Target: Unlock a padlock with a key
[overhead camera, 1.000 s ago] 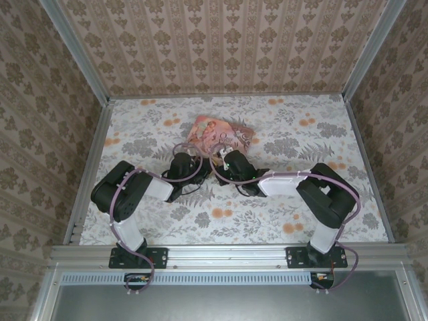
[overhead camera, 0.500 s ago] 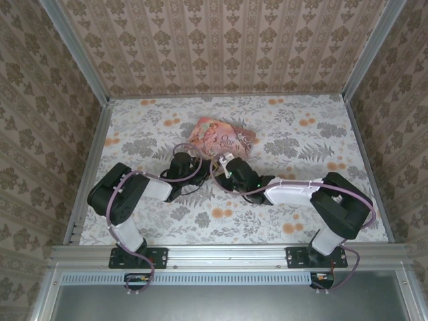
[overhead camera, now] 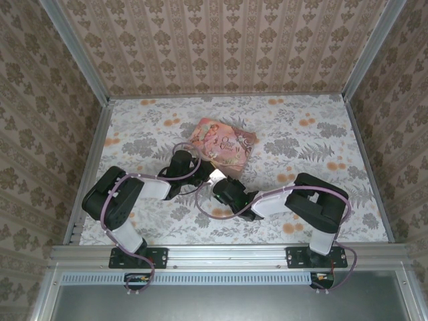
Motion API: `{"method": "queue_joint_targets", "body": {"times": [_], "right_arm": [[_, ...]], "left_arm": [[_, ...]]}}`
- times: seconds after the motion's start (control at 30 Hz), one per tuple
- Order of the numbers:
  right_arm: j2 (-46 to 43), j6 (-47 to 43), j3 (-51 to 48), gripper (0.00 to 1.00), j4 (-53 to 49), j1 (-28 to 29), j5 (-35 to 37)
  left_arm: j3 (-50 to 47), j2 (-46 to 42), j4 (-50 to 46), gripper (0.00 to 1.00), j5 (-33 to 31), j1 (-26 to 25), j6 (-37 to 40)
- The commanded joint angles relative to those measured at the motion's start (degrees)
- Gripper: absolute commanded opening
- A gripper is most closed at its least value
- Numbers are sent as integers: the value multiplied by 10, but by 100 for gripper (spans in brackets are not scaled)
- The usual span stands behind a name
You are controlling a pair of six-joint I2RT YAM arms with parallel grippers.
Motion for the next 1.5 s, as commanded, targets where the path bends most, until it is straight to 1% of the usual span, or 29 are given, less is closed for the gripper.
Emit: {"method": "queue_joint_targets", "body": {"times": [0.0,0.23,0.53,0.67,0.8,0.9,1.1,1.3,1.47], "right_arm": [[23,-28,19,27,45,6,67],[52,-43,44,25,64,7,87],[81,-42,85,23,38,-8,88],[78,-32,97,17,27,-18,79],[66,-16,106,7,11,-24,60],[55,-1,112,0,-3,-27,37],[26,53,106,0,-22,-45,-7],[-29,165,59,0,4,-84,-116],[-48,229,34,0,32,-109,-213]], "left_arm": [[14,-17,-43,0,26,-3,-18],[16,-22,-54,0,26,-3,-14],[14,-22,-53,0,25,-3,-15],[11,-22,-52,0,26,-3,-14],[11,-20,-51,0,26,-3,-13],[9,-18,-46,0,26,-3,-14],[5,-17,-38,0,25,-3,-18],[2,-16,-32,0,23,-2,-19],[2,-15,-30,0,22,-1,-19]]}}
